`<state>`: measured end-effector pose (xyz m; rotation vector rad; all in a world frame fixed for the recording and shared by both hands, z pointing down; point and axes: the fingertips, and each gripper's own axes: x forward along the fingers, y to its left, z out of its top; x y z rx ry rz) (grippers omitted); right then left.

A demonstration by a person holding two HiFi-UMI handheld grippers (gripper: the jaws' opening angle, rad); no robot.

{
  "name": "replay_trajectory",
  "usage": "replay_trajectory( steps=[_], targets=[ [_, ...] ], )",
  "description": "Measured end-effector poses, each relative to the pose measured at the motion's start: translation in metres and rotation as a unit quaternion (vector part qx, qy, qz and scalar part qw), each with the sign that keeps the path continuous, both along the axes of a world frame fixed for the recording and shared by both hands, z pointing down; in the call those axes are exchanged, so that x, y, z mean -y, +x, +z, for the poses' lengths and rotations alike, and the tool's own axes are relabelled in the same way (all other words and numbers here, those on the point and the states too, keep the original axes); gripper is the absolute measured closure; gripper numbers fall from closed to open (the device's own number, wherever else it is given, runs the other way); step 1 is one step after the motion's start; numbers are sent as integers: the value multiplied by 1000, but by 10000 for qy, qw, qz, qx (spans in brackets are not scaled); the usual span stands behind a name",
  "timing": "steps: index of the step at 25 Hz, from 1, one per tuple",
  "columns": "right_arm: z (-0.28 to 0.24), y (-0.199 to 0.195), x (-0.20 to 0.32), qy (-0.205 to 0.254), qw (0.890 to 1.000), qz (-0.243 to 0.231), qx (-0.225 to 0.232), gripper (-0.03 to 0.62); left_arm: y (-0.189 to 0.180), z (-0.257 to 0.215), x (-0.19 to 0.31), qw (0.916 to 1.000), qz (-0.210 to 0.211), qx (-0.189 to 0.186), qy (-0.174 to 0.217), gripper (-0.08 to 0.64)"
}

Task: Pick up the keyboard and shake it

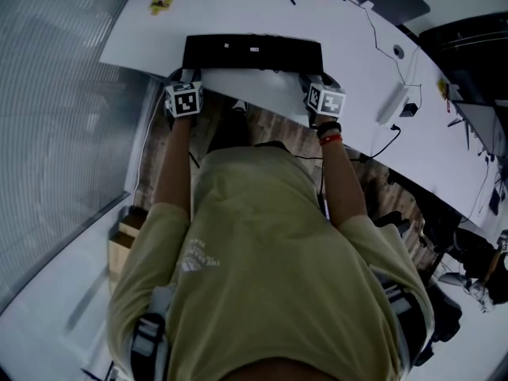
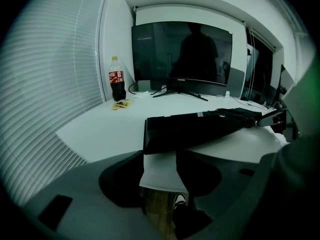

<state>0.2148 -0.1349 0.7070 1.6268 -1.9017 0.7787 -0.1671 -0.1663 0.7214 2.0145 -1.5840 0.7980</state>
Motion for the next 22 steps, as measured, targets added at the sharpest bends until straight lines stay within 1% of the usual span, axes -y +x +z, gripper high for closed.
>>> replay_trajectory(
  steps=[2, 6, 12, 14, 17, 20, 22],
  targets=[
    [4, 0, 0, -113, 9999, -4, 2, 262, 0, 1, 0, 10000, 14, 18, -24, 347],
    [12, 1, -4, -418, 9991, -43, 2, 267, 3, 11, -4, 9996, 16, -74, -255, 345],
    [18, 2, -2, -558, 9983, -136, -54, 268, 5, 14, -3, 9992, 164, -89, -341, 345],
    [17, 1, -4, -605, 9981, -127, 49, 267, 4, 13, -5, 9990, 208, -56, -382, 345],
    [12, 0, -7, -610, 9978, 14, 271, 267, 4, 9, -10, 9987, 183, -132, -458, 327],
    [5, 0, 0, -600, 9978, 19, 281, 267, 10, -2, -6, 9990, 233, -181, -350, 325],
    [3, -2, 3, -703, 9973, -38, 204, 267, 18, -8, -4, 9988, 282, -260, -297, 325]
  ],
)
